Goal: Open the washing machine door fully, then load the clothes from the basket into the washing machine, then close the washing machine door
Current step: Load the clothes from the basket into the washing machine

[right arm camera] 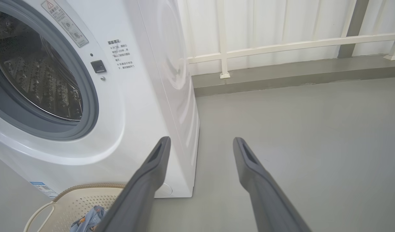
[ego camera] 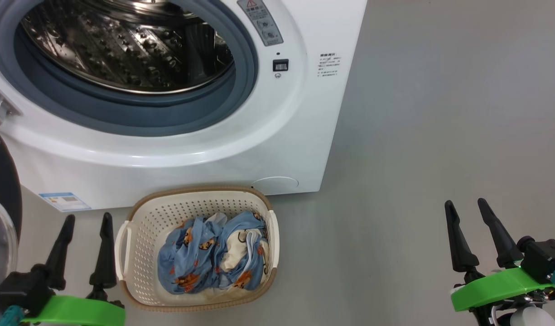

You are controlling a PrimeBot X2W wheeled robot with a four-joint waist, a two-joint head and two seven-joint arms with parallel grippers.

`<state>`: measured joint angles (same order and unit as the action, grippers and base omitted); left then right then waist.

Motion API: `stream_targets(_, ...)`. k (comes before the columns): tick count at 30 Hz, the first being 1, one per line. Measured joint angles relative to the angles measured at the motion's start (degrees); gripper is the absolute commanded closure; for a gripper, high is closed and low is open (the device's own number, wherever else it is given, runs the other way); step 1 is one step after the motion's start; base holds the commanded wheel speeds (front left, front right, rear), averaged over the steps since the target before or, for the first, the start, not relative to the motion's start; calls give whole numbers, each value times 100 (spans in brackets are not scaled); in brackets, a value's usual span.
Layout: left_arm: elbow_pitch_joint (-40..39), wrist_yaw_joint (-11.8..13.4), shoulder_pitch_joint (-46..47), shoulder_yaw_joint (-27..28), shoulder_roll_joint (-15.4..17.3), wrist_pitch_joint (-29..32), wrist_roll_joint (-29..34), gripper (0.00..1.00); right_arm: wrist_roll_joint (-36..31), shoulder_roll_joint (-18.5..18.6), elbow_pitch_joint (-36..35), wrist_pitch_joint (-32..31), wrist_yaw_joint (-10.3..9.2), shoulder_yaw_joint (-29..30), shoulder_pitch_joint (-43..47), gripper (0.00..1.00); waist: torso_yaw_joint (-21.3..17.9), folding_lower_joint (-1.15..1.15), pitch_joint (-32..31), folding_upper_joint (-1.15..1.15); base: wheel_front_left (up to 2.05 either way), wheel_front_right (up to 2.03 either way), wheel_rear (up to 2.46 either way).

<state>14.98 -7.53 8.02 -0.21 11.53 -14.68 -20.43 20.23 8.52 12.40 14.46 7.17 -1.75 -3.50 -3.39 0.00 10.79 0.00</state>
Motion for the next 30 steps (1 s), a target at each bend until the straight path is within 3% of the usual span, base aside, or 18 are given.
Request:
stream_targets(5,201,0,-1,-90,-97,0,19,0,0,-20,-1,0,0,-5,-8,0,3,0,60,0,0,0,0)
stream_targets(12,1227,0,203,-591,-215,5,80,0,-1,-133,-13,1,0,-152,-226,0,-20,1,339,0,0,0,0)
stream_targets(30,3869,0,2359,-1641,21,5,-289,0,-60,-341,-110,1,0,-554,-1131,0,-155,1,1643,0,0,0,0)
